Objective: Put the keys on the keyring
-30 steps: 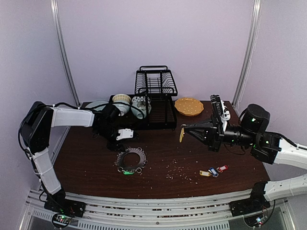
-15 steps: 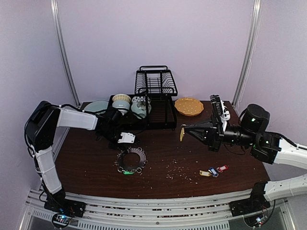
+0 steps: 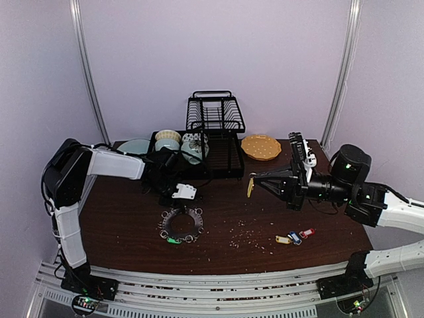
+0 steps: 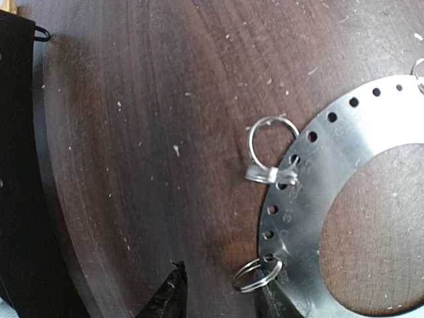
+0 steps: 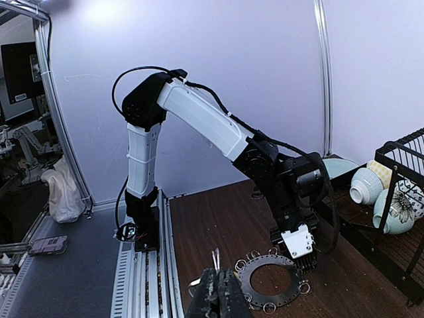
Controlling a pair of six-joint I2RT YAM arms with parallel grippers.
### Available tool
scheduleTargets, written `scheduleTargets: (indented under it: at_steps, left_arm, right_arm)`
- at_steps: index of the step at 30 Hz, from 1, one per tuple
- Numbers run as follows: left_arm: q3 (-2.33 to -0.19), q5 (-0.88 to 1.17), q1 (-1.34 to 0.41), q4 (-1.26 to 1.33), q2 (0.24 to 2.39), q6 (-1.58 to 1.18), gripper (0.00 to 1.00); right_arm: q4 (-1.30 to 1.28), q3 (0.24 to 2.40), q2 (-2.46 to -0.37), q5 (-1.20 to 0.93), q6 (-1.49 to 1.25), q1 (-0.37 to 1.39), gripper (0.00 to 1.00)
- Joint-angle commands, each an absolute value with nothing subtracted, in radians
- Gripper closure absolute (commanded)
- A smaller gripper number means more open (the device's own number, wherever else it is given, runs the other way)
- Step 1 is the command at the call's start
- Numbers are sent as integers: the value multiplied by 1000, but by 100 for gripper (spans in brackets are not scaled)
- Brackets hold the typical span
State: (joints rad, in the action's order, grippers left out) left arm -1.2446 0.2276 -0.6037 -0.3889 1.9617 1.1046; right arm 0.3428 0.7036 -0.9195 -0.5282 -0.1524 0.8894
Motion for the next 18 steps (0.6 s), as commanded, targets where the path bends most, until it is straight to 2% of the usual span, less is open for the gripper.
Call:
scheduleTargets:
  at_steps: [1,4,7,10,12,15,18]
  left_arm:
    - [-1304,274,-613,-502,1991,1095,64]
    - [-1309,281,-624,-542,1987,1081,63]
    - [-1307,262,-626,-569,1964,1037,58]
    - [-1280,252,-625,-513,1897,940,55]
    - [-1232,319,-624,-453,1834,912,55]
    - [-1170,380,-628,-413,1770,947,54]
    - [-1200,328,-627,-467,1805,1039,54]
  right_arm:
    - [356,696,-913,-531,-151,882,100]
    - [356,692,-905,-524,-150,883,100]
    - [353,692,-903,-525,-153,883,100]
    - [355,688,-906,-529,-155,884,100]
    - [361,684,-907,-531,-159,882,100]
    - [365,685,-908,-539,-160,881,100]
    - [361,688,-907,-546,-160,879,100]
